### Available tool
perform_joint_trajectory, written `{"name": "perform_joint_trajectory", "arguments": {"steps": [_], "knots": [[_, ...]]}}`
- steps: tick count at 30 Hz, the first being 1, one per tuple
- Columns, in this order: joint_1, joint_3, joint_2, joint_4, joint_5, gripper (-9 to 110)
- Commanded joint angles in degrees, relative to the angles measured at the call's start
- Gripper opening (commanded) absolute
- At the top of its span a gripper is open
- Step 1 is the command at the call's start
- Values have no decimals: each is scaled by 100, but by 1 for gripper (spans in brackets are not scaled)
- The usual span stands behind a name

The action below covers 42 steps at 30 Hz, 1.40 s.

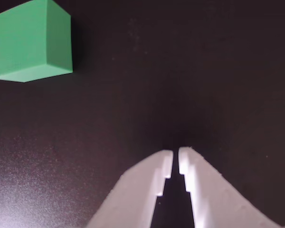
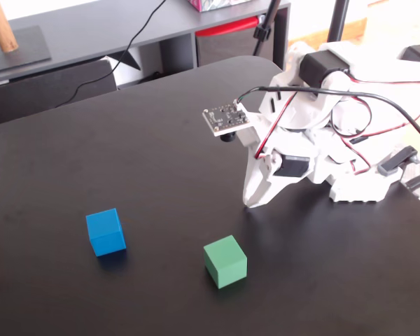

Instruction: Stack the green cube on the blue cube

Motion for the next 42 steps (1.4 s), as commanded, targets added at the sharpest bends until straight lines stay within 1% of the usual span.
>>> {"name": "perform_joint_trajectory", "arguments": {"steps": [1, 18, 25, 30, 42], "knots": [[-18, 229, -18, 79, -431, 0], [0, 229, -18, 79, -650, 0], [-132, 44, -123, 97, -580, 0], [-290, -580, -519, 316, -554, 0], [-914, -3164, -2830, 457, -26, 0]]}}
